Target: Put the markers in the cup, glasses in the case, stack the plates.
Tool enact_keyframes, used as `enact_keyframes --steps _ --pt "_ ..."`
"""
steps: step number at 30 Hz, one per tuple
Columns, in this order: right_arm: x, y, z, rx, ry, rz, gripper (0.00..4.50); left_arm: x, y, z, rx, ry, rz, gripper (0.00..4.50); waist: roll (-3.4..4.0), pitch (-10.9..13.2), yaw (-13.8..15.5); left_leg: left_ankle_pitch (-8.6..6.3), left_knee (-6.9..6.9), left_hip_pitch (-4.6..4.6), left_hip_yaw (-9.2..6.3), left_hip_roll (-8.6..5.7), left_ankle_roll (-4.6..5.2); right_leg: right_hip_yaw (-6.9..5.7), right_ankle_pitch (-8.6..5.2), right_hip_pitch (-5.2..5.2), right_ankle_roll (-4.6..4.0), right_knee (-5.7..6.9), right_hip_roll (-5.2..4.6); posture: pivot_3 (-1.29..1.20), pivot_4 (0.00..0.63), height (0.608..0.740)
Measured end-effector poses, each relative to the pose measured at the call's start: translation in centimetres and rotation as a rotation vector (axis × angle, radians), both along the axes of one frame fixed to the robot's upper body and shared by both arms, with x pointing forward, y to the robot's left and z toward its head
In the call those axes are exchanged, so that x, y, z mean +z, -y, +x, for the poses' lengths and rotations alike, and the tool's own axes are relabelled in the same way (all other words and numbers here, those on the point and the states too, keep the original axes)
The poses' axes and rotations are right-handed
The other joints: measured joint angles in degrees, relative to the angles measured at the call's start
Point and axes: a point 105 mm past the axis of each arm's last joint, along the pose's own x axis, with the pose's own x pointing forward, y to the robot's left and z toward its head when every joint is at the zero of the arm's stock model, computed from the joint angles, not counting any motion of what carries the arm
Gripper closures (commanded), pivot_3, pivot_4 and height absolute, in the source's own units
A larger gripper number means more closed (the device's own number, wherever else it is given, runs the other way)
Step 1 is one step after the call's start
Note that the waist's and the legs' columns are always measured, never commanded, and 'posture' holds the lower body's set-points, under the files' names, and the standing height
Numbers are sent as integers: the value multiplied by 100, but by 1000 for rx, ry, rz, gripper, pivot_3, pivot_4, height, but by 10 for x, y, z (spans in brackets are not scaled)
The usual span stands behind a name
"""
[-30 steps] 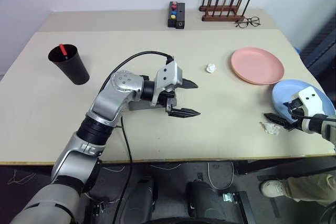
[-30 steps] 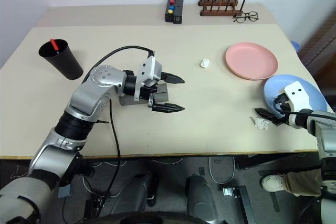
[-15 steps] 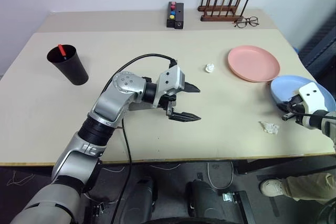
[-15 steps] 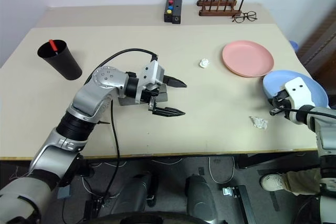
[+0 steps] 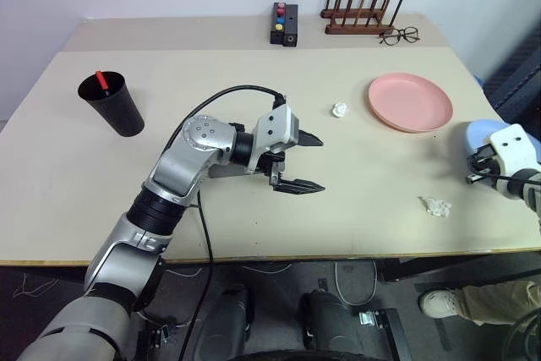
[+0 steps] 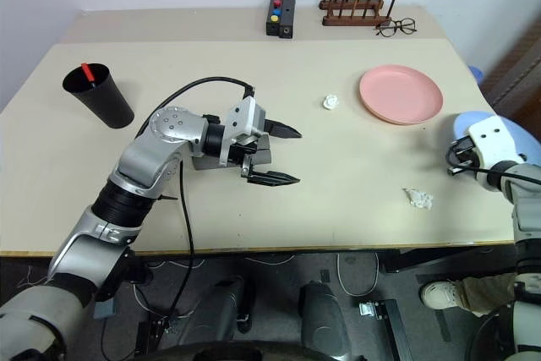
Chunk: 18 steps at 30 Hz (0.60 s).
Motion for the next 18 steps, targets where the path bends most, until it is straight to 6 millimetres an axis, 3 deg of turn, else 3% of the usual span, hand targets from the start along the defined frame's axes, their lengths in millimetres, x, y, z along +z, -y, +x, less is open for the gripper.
enact_keyframes --steps 5,13,18 --pt "39 -28 24 147 168 -53 4428 0 1 1 8 11 -5 0 1 0 -99 0 -4 0 0 2 -1 0 0 -1 0 -1 3 0 150 740" --pt "13 -77 59 310 132 -2 4428 -3 -5 4 54 9 1 0 5 3 -114 1 -4 -1 2 1 -1 4 0 -3 0 -2 2 0 150 740" --pt "15 -96 75 375 129 -9 4428 -5 -9 4 89 8 9 0 6 4 -116 1 -4 -1 1 1 -2 5 0 -4 0 -2 3 0 150 740"
